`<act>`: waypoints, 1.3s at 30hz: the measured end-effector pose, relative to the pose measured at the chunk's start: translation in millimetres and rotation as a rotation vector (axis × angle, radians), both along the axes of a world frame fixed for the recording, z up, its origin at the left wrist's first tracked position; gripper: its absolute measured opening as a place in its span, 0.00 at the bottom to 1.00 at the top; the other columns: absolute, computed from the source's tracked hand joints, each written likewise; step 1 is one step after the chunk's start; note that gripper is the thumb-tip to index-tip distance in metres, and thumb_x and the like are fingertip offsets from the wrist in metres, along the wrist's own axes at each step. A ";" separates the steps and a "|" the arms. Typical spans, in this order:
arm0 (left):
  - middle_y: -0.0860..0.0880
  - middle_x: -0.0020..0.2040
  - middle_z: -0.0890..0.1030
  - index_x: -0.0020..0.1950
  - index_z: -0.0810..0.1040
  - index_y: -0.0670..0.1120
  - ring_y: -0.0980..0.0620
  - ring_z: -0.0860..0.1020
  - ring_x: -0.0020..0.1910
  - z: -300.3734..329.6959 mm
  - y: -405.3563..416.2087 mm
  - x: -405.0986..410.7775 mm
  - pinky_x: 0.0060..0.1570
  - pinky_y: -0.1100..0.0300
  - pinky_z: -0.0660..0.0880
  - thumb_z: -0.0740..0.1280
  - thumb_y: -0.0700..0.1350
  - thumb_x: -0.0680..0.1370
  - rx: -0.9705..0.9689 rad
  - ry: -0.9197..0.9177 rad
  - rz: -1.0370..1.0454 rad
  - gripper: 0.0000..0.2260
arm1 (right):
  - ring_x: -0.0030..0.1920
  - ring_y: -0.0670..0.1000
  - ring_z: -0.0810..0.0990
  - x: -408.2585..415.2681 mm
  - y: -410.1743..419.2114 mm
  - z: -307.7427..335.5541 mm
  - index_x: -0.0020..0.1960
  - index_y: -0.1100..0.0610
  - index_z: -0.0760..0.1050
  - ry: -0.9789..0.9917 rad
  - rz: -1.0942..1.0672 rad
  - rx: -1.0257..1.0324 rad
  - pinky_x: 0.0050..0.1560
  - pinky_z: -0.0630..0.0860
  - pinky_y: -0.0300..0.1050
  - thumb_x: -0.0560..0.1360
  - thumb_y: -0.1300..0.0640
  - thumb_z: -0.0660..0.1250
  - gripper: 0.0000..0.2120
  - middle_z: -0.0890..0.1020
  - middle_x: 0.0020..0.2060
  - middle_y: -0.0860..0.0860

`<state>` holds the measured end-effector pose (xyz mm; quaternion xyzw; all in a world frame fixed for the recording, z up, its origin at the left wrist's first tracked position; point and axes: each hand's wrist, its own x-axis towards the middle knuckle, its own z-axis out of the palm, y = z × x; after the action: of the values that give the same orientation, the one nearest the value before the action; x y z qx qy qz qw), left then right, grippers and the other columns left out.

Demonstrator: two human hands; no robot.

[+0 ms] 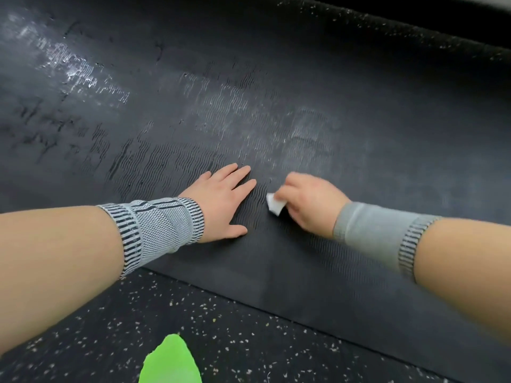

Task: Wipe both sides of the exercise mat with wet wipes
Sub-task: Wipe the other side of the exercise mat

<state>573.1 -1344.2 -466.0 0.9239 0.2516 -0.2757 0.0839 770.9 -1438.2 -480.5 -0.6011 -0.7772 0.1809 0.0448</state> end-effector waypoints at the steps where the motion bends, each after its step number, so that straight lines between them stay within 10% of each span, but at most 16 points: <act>1: 0.49 0.80 0.40 0.81 0.43 0.50 0.48 0.41 0.79 0.6 -1.7 -2.7 0.76 0.46 0.52 0.61 0.68 0.75 -0.004 0.007 -0.005 0.44 | 0.43 0.62 0.77 9.7 10.5 -0.6 0.52 0.61 0.78 -0.050 -0.102 0.034 0.40 0.73 0.51 0.72 0.64 0.65 0.09 0.75 0.46 0.58; 5: 0.50 0.80 0.39 0.80 0.42 0.51 0.48 0.40 0.79 2.8 -6.4 -12.9 0.76 0.46 0.51 0.62 0.68 0.75 -0.018 0.031 -0.010 0.45 | 0.49 0.61 0.76 22.9 15.5 3.6 0.58 0.59 0.75 -0.103 -0.280 0.039 0.46 0.71 0.49 0.76 0.61 0.60 0.13 0.74 0.52 0.57; 11: 0.50 0.80 0.38 0.80 0.41 0.51 0.48 0.40 0.79 4.5 -11.8 -23.5 0.76 0.47 0.51 0.62 0.68 0.75 -0.014 0.046 -0.006 0.45 | 0.32 0.58 0.76 -38.1 -43.9 2.1 0.40 0.60 0.77 0.077 0.030 -0.002 0.29 0.75 0.45 0.63 0.65 0.72 0.08 0.75 0.37 0.56; 16: 0.50 0.80 0.37 0.80 0.40 0.51 0.48 0.39 0.79 4.8 -15.9 -28.7 0.76 0.47 0.51 0.62 0.69 0.74 -0.002 0.080 -0.021 0.46 | 0.39 0.55 0.74 -55.8 -59.5 2.5 0.47 0.58 0.76 0.027 0.277 -0.154 0.34 0.75 0.47 0.70 0.62 0.69 0.06 0.74 0.43 0.54; 24: 0.50 0.80 0.37 0.80 0.40 0.52 0.48 0.39 0.79 4.4 -23.0 -35.6 0.75 0.46 0.51 0.63 0.69 0.73 -0.005 0.088 -0.027 0.47 | 0.33 0.58 0.76 -37.6 -47.8 1.7 0.40 0.59 0.76 0.009 0.076 -0.001 0.30 0.74 0.46 0.63 0.64 0.73 0.08 0.75 0.37 0.55; 31: 0.51 0.79 0.36 0.80 0.40 0.53 0.48 0.38 0.79 6.6 -23.5 -39.6 0.77 0.44 0.51 0.65 0.68 0.72 -0.031 0.099 -0.009 0.48 | 0.51 0.54 0.70 -90.8 -83.9 7.4 0.57 0.58 0.72 0.021 0.406 -0.247 0.42 0.71 0.48 0.76 0.60 0.63 0.10 0.70 0.53 0.54; 39: 0.51 0.79 0.35 0.80 0.38 0.54 0.48 0.37 0.78 5.6 -22.1 -46.0 0.76 0.43 0.51 0.67 0.68 0.71 -0.032 0.114 -0.002 0.49 | 0.36 0.57 0.76 -45.1 -42.5 4.8 0.42 0.58 0.77 -0.025 0.130 -0.081 0.30 0.73 0.45 0.64 0.64 0.73 0.09 0.75 0.40 0.54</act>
<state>527.1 -1366.4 -460.4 0.9055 0.2509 -0.3319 0.0839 725.7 -1480.7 -475.7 -0.5528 -0.8071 0.2073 -0.0014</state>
